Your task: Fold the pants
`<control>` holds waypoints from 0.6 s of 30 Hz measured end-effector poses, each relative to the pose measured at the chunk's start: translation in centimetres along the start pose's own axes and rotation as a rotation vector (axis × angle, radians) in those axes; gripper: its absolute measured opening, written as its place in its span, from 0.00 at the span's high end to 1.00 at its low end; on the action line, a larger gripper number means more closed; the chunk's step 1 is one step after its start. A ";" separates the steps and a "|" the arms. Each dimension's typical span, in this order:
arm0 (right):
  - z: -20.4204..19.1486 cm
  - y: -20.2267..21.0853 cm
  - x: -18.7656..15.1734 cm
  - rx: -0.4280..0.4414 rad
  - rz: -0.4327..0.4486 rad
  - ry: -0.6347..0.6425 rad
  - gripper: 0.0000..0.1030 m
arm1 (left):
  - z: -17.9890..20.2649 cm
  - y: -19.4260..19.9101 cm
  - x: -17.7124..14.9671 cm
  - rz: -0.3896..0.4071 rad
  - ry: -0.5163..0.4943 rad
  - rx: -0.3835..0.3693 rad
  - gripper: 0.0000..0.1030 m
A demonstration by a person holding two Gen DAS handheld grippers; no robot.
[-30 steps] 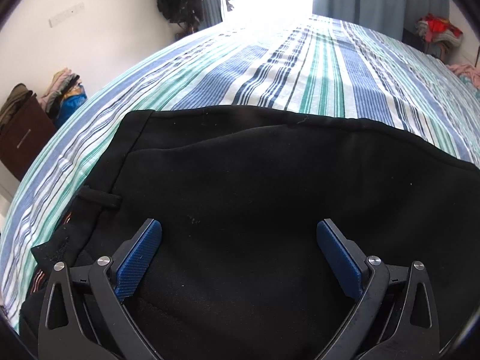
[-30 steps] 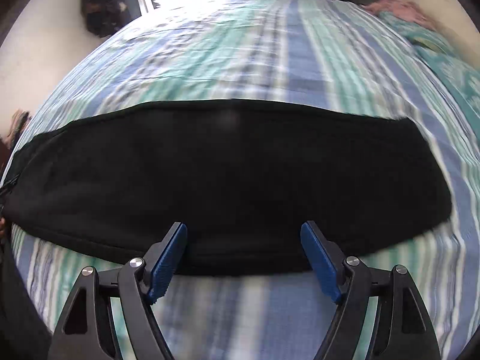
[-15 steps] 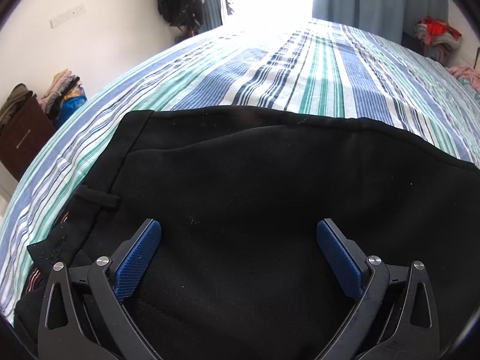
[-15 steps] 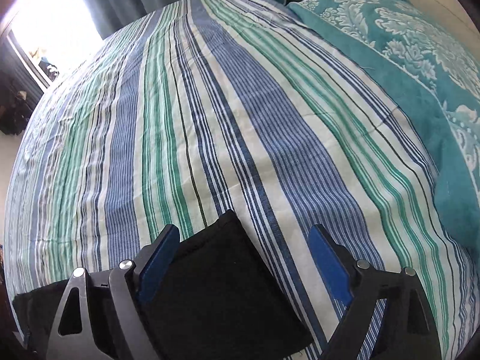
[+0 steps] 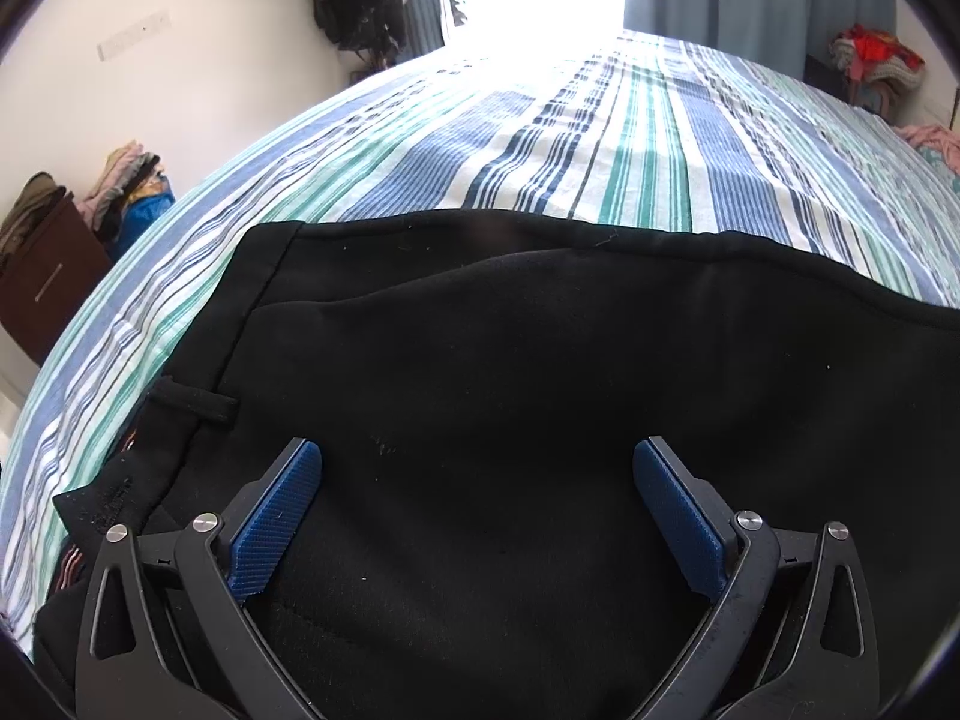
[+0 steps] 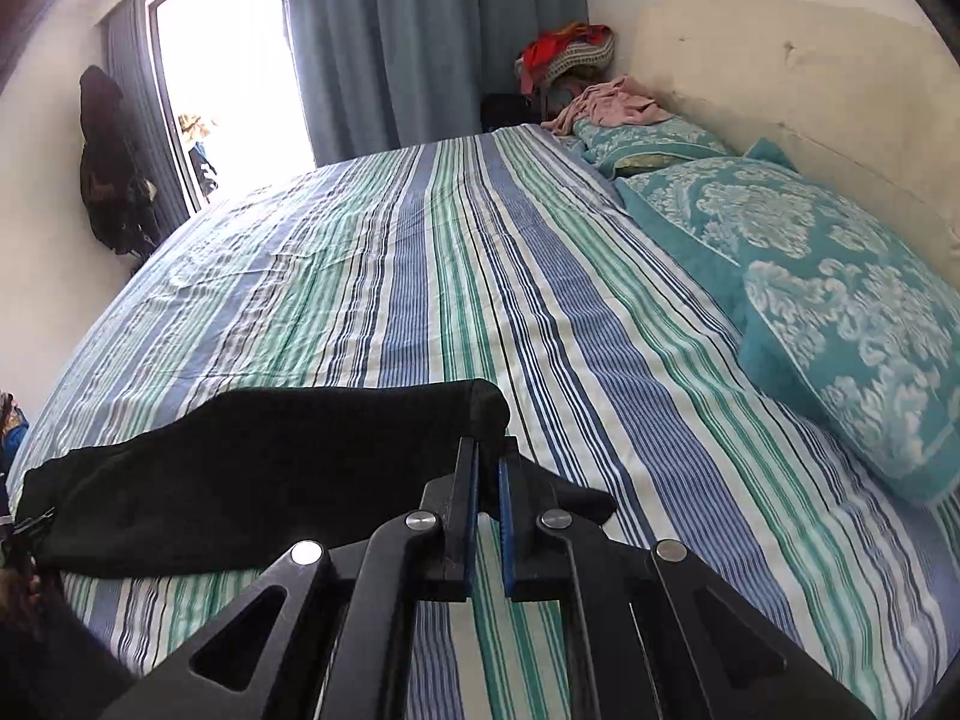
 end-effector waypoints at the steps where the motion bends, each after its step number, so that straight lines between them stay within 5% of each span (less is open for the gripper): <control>1: 1.3 3.0 -2.2 -0.032 0.002 -0.048 0.95 | 0.0 0.0 0.0 -0.004 -0.004 0.004 0.01; 5: 10.1 9.7 -14.8 -0.391 -0.175 -0.278 0.90 | 0.3 0.4 0.4 -0.018 -0.047 0.056 0.01; 7: 13.6 12.6 -18.3 -0.494 -0.208 -0.569 0.83 | 0.5 1.4 0.7 -0.049 -0.103 0.108 0.01; 8: 14.6 14.4 -18.1 -0.488 -0.144 -0.644 0.70 | 0.8 2.3 0.7 -0.074 -0.148 0.113 0.01; 9: 14.9 16.3 -17.3 -0.496 -0.063 -0.660 0.46 | 1.1 3.5 0.6 -0.082 -0.181 0.103 0.01; 11: 14.2 19.8 -15.7 -0.565 0.052 -0.610 0.17 | 1.5 6.9 0.1 -0.042 -0.175 0.041 0.01; 14: 10.3 21.5 -13.9 -0.466 0.109 -0.541 0.15 | 1.6 12.7 -2.4 0.011 -0.153 -0.117 0.01; 18: 2.6 20.9 -14.0 -0.313 0.064 -0.407 0.15 | -0.5 16.2 -7.0 -0.004 -0.108 -0.151 0.01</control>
Point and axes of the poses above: each gripper's, at about its wrist camera, not at the fingertips, and y roughly against the way its jaws point, z to its right, x to its top, the point moved 9 cm from there along -y, roughly the way its jaws point, and after that the axes turned 9 degrees about z, right-handed, at the moved point
